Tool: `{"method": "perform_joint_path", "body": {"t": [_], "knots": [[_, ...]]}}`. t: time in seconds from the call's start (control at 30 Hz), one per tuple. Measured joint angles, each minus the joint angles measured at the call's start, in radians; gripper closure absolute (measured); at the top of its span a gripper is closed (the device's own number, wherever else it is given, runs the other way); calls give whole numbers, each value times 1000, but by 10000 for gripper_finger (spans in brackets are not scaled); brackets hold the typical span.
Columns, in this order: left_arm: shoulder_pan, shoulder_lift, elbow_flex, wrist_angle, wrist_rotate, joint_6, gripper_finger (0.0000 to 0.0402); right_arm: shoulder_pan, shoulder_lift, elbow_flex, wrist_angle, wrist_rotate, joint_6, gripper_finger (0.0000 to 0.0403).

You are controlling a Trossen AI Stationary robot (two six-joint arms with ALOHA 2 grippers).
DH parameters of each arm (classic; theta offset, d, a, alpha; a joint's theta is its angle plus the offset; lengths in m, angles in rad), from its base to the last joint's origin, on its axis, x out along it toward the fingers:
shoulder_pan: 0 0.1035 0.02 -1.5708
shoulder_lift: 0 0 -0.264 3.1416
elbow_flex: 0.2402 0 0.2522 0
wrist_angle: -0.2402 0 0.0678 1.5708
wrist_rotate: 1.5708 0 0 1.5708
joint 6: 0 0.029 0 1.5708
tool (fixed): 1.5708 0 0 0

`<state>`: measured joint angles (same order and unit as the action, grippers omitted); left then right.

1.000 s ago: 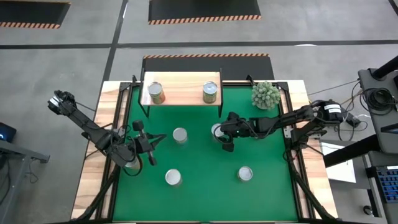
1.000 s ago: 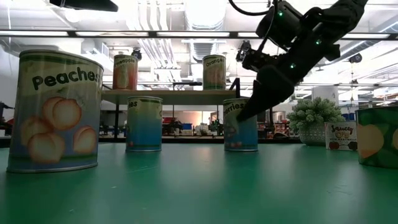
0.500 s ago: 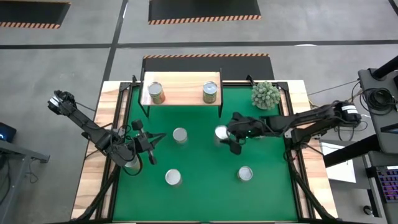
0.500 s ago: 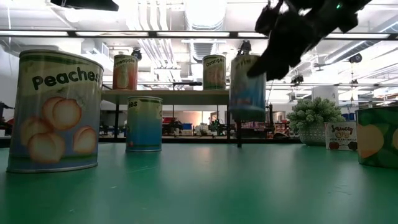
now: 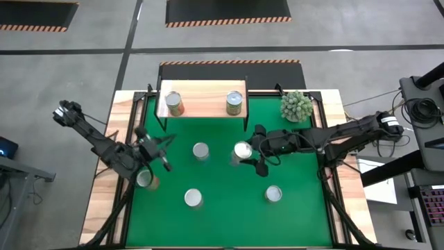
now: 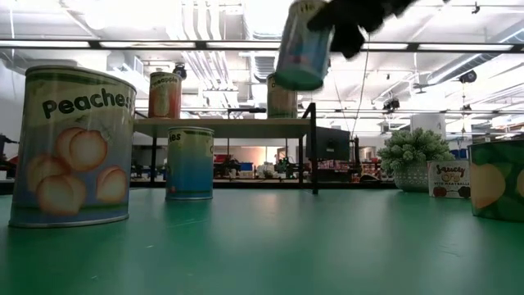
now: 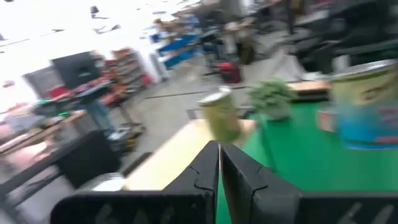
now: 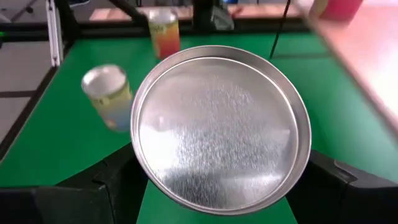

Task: Pick and place cans onto a shelf
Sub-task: Put the canned cherries on the shelf

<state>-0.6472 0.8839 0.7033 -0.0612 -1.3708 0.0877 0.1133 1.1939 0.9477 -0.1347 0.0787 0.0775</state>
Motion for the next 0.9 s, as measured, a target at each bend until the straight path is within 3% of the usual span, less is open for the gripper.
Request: {"method": "perform_joint_path", "body": {"t": [0.2,0.4,0.63,0.9], "knots": [[0,-83,-9,-22,-163,-25,402,-52,52,254,-108,0,-140,111],[0,-122,-11,-84,-165,-66,402,-146,214,529,-223,-24,-298,113],[0,-106,-12,-94,-164,-63,402,-281,467,881,-338,-162,-441,110],[0,-120,-12,-90,-164,-82,402,-439,705,1218,-444,-241,-508,110]]}}
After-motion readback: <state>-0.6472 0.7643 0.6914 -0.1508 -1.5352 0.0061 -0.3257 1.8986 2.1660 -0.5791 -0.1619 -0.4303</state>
